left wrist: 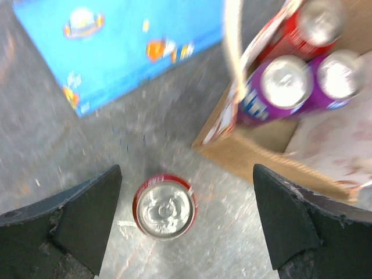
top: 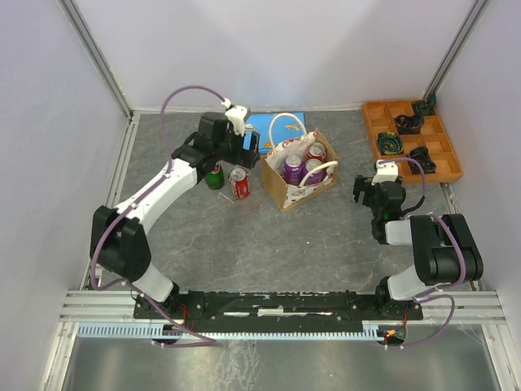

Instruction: Take the beverage out of the canvas bag

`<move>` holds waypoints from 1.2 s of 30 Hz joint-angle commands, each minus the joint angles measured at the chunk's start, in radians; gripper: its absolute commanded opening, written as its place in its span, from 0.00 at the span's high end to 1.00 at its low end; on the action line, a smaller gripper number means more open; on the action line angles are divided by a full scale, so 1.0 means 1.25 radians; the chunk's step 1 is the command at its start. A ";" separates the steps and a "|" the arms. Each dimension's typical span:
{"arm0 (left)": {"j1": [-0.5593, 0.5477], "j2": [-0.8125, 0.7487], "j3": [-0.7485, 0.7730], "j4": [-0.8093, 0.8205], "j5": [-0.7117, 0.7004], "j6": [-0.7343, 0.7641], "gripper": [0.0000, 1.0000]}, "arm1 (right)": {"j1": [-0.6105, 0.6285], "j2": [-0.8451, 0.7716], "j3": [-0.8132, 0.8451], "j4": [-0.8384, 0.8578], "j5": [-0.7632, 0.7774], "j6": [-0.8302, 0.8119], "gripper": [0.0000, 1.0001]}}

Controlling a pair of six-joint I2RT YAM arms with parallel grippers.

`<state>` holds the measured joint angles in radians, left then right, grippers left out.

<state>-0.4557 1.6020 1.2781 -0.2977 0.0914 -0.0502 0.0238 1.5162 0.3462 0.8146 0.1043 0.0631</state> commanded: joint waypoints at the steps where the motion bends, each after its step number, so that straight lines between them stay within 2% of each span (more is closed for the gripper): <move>1: -0.014 -0.069 0.128 0.021 0.111 0.088 0.03 | -0.002 -0.004 0.019 0.033 -0.006 -0.004 0.01; 9: -0.083 0.047 0.296 -0.039 0.203 0.203 0.15 | -0.002 -0.004 0.019 0.033 -0.006 -0.004 0.01; 10: -0.089 0.075 0.317 -0.050 0.220 0.215 0.21 | -0.002 -0.003 0.019 0.034 -0.006 -0.004 0.01; 11: -0.092 0.097 0.337 -0.060 0.233 0.222 0.31 | -0.002 -0.003 0.019 0.033 -0.006 -0.005 0.01; 14: -0.097 0.162 0.386 -0.083 0.267 0.239 0.66 | -0.002 -0.003 0.019 0.033 -0.006 -0.004 0.01; 15: -0.097 0.181 0.397 -0.084 0.273 0.240 0.75 | -0.003 -0.002 0.019 0.034 -0.006 -0.004 0.01; 16: -0.098 0.200 0.408 -0.089 0.279 0.241 0.79 | -0.002 -0.003 0.019 0.033 -0.006 -0.004 0.01; 19: -0.099 0.242 0.432 -0.097 0.276 0.240 0.78 | -0.002 -0.003 0.019 0.033 -0.006 -0.004 0.01; 22: -0.099 0.280 0.459 -0.118 0.262 0.251 0.72 | -0.002 -0.003 0.018 0.033 -0.006 -0.004 0.01; 24: -0.099 0.310 0.490 -0.140 0.268 0.259 0.61 | -0.002 -0.003 0.019 0.033 -0.006 -0.003 0.01; 27: -0.103 0.338 0.511 -0.159 0.275 0.263 0.37 | -0.002 -0.003 0.019 0.033 -0.006 -0.005 0.01; 30: -0.107 0.363 0.524 -0.171 0.278 0.259 0.25 | -0.002 -0.003 0.018 0.033 -0.006 -0.004 0.01; 36: -0.118 0.399 0.531 -0.174 0.268 0.251 0.20 | -0.002 -0.004 0.019 0.033 -0.006 -0.004 0.01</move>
<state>-0.5907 2.0697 1.8954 -0.5037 0.4034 0.2337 0.0238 1.5162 0.3462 0.8146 0.1043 0.0631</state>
